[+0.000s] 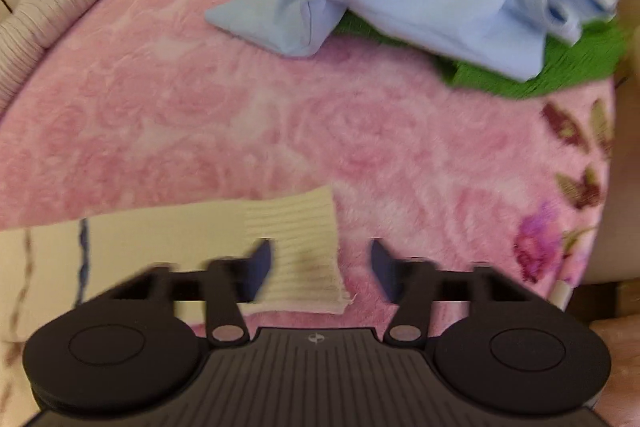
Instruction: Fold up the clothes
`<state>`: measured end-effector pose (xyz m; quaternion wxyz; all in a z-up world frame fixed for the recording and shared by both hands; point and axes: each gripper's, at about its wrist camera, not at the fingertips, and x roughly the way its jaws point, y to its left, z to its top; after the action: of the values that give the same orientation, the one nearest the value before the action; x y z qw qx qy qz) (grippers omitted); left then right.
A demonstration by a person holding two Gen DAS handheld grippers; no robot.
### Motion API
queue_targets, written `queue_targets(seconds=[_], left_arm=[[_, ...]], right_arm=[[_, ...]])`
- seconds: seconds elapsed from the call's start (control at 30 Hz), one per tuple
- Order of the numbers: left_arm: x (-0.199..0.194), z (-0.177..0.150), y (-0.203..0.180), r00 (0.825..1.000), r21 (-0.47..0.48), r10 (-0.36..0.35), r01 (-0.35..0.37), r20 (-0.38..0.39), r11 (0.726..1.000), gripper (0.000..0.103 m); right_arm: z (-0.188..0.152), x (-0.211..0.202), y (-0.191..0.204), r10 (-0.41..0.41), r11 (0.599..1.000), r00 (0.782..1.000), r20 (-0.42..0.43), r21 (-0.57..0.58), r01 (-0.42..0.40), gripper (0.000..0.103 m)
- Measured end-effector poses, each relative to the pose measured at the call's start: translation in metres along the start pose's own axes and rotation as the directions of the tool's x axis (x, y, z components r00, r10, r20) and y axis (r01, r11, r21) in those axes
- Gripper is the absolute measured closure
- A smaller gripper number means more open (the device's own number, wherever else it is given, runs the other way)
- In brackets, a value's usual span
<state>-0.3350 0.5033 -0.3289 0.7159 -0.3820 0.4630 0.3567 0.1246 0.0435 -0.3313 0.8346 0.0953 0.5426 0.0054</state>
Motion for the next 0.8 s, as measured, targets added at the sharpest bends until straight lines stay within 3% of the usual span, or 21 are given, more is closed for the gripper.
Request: queue_targets(seconds=[0.17, 0.33, 0.5, 0.63, 0.73, 0.8], left_arm=[[-0.011, 0.025, 0.062, 0.998, -0.078, 0.042, -0.038, 0.051, 0.996, 0.082], [-0.017, 0.077, 0.161, 0.992, -0.248, 0.06, -0.03, 0.113, 0.968, 0.077], [-0.022, 0.142, 0.27, 0.977, -0.433, 0.071, 0.023, 0.2, 0.901, 0.072], [-0.021, 0.185, 0.348, 0.963, -0.562, 0.105, 0.055, 0.248, 0.825, 0.07], [-0.016, 0.21, 0.385, 0.956, -0.616, 0.094, 0.102, 0.278, 0.781, 0.068], [-0.006, 0.227, 0.399, 0.952, -0.627, 0.081, 0.13, 0.296, 0.768, 0.065]], right_arm=[[-0.033, -0.013, 0.04, 0.03, 0.999, 1.0, -0.003, -0.024, -0.03, 0.037], [-0.085, -0.019, 0.103, 0.055, 0.997, 0.997, -0.056, -0.044, -0.058, 0.036], [-0.146, -0.03, 0.174, 0.043, 0.996, 0.996, -0.073, -0.081, -0.049, 0.035], [-0.186, -0.038, 0.217, 0.036, 0.996, 0.995, -0.092, -0.079, -0.044, 0.034], [-0.203, -0.043, 0.241, 0.008, 0.994, 0.995, -0.099, -0.106, -0.018, 0.032], [-0.21, -0.045, 0.251, -0.013, 0.993, 0.995, -0.097, -0.114, 0.002, 0.031]])
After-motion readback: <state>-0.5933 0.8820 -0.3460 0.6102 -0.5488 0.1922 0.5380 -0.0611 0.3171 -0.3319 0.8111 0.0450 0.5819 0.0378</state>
